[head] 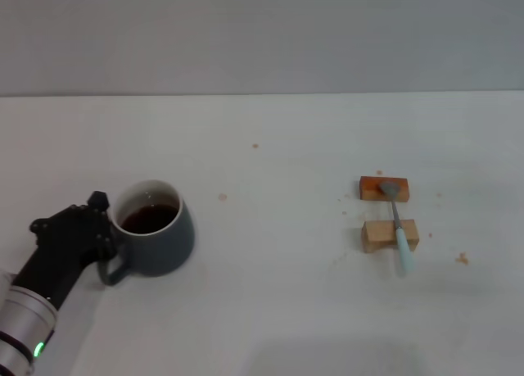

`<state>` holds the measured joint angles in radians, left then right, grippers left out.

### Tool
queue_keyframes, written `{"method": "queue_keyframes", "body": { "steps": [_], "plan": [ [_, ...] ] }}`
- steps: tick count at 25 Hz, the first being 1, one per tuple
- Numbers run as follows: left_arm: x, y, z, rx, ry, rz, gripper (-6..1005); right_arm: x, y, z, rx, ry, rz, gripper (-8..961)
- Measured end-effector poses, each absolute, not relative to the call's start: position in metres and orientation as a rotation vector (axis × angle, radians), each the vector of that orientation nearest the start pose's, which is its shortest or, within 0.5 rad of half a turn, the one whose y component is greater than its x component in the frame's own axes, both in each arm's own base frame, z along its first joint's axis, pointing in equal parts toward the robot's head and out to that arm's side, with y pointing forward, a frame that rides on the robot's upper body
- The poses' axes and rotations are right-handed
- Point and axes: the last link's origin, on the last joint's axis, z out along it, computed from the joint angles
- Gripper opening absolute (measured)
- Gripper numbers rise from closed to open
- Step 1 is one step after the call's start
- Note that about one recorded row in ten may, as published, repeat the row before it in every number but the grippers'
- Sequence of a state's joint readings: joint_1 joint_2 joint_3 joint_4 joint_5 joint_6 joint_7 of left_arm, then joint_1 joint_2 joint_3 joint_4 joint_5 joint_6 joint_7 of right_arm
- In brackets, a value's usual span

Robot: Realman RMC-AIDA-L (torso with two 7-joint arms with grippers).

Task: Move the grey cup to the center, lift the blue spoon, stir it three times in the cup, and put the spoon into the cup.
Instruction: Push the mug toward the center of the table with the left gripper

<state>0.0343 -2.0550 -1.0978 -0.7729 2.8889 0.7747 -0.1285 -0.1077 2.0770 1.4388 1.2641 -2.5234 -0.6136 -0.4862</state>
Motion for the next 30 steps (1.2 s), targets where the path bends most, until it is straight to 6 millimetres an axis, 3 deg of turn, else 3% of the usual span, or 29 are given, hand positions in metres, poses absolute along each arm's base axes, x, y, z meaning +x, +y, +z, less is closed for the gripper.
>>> {"method": "queue_keyframes", "body": {
  "steps": [17, 25, 30],
  "plan": [
    [-0.313, 0.253, -0.055, -1.804, -0.690, -0.616, -2, 0.293, 0.306, 0.101, -1.247, 0.400, 0.469, 787],
    [-0.332, 0.268, -0.029, -1.722, -0.682, -0.576, -2, 0.293, 0.305, 0.100, -1.248, 0.401, 0.469, 787],
    [-0.339, 0.278, -0.028, -1.736, -0.668, -0.534, -2, 0.292, 0.303, 0.098, -1.254, 0.403, 0.469, 786]
  ]
}}
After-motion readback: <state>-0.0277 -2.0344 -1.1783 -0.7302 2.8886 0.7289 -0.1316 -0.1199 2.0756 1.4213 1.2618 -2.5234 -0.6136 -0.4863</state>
